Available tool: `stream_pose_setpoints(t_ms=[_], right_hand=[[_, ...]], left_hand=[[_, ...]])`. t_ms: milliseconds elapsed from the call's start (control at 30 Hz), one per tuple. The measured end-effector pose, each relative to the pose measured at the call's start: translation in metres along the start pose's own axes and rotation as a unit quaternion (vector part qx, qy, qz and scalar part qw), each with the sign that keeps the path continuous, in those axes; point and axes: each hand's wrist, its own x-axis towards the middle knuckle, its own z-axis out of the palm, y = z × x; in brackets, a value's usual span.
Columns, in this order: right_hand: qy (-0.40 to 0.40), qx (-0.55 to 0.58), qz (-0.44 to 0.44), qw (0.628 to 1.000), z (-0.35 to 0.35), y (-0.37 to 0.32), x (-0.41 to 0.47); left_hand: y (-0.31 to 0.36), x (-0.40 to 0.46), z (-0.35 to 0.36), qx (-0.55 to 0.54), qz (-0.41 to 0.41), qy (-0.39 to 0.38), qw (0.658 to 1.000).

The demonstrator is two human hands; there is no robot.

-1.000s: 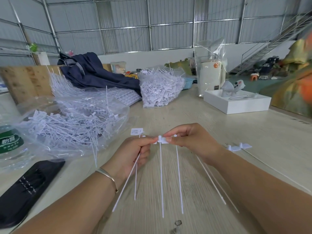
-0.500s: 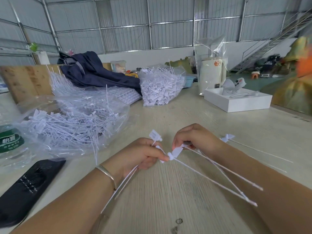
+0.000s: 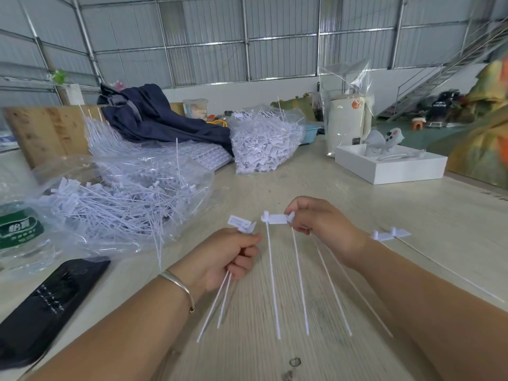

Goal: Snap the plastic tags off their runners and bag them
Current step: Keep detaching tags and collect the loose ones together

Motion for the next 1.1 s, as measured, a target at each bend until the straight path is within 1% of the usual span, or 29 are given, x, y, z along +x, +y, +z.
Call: stream_pose_setpoints(t_ms=[100,200,300,400,467,500,600,700,800,900,1000,1100], right_hand=[[-0.019,-0.029,-0.042,0.999,0.003,0.003,-0.002],[-0.038,-0.076,-0.093,0.992,0.009,0.006,-0.002],[-0.03,-0.156,-0.14,0.977,0.012,0.009,0.0],[-0.02,-0.191,-0.163,0.968,0.011,0.011,-0.001],[-0.015,-0.194,-0.167,0.967,0.009,0.011,-0.001],[-0.013,-0.191,-0.164,0.968,0.009,0.011,-0.001],[0.001,-0.186,-0.131,0.974,0.007,0.011,-0.001],[0.016,-0.203,-0.085,0.975,0.004,0.012,0.001],[0.008,-0.162,-0.056,0.985,0.002,0.011,0.001],[-0.024,-0.062,-0.054,0.996,0.002,0.002,-0.004],[-0.06,0.01,-0.07,0.996,0.001,-0.005,-0.009],[-0.11,0.054,-0.069,0.99,0.003,-0.009,-0.012]], left_hand=[[0.002,0.0,-0.003,-0.089,-0.027,-0.001,0.996],[0.002,0.002,-0.004,-0.119,-0.013,0.006,0.993],[0.003,0.001,-0.004,-0.086,0.028,-0.001,0.996],[0.002,-0.002,-0.002,0.007,0.07,-0.007,0.998],[0.001,-0.002,-0.001,0.054,0.083,0.01,0.995],[0.0,-0.001,-0.001,0.051,0.086,0.018,0.995],[0.0,0.001,-0.005,0.002,0.085,0.026,0.996],[0.004,0.0,-0.007,-0.05,0.082,0.008,0.995],[0.007,-0.007,-0.006,-0.066,0.087,-0.03,0.994],[0.009,-0.011,-0.005,-0.069,0.092,-0.068,0.991],[0.01,-0.013,-0.006,-0.084,0.093,-0.104,0.987],[0.007,-0.013,-0.005,-0.13,0.079,-0.167,0.974]])
